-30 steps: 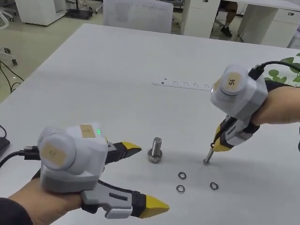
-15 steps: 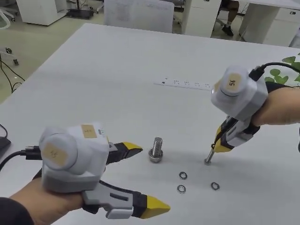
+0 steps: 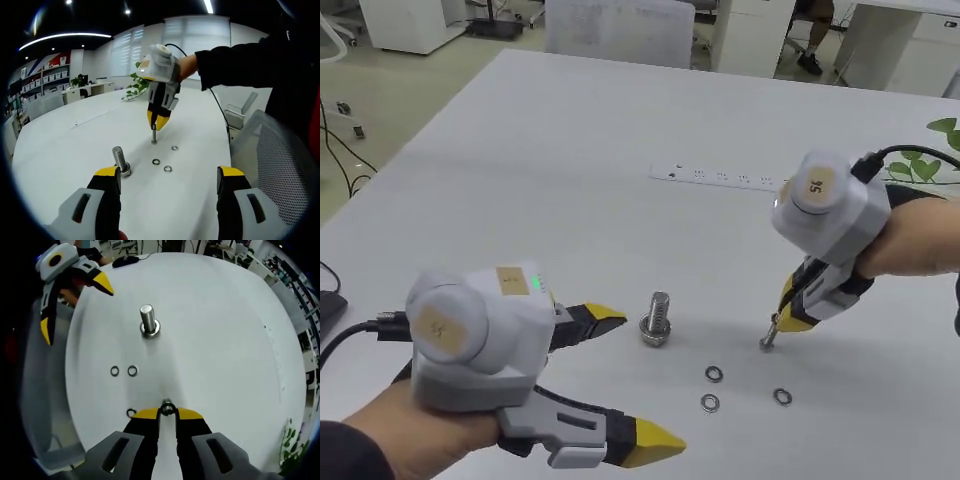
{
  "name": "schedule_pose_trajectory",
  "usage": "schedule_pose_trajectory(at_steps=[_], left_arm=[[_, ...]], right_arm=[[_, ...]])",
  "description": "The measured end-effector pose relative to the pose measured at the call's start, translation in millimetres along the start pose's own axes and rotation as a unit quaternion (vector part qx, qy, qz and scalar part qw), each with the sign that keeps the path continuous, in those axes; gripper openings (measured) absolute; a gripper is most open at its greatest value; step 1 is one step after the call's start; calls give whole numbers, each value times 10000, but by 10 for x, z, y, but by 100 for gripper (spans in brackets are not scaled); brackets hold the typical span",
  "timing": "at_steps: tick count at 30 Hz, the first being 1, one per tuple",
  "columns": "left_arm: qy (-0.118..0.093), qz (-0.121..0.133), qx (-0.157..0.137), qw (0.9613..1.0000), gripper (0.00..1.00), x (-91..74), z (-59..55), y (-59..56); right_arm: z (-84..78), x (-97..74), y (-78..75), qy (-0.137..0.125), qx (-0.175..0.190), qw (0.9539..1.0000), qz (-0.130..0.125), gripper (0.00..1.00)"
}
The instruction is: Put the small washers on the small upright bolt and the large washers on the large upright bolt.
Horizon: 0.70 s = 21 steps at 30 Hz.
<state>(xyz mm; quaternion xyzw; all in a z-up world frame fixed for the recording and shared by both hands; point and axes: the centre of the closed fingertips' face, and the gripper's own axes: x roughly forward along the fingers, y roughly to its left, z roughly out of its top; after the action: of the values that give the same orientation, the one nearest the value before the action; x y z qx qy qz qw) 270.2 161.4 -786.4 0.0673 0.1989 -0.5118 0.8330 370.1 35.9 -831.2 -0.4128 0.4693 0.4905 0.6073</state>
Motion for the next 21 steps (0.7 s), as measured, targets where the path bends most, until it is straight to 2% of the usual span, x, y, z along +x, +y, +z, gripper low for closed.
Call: schedule_pose_trajectory(at_steps=[21], left_arm=[[52,15,-10,10000,78,8,-14,1]], right_arm=[[-36,310,21,46,35,10000,53,13]])
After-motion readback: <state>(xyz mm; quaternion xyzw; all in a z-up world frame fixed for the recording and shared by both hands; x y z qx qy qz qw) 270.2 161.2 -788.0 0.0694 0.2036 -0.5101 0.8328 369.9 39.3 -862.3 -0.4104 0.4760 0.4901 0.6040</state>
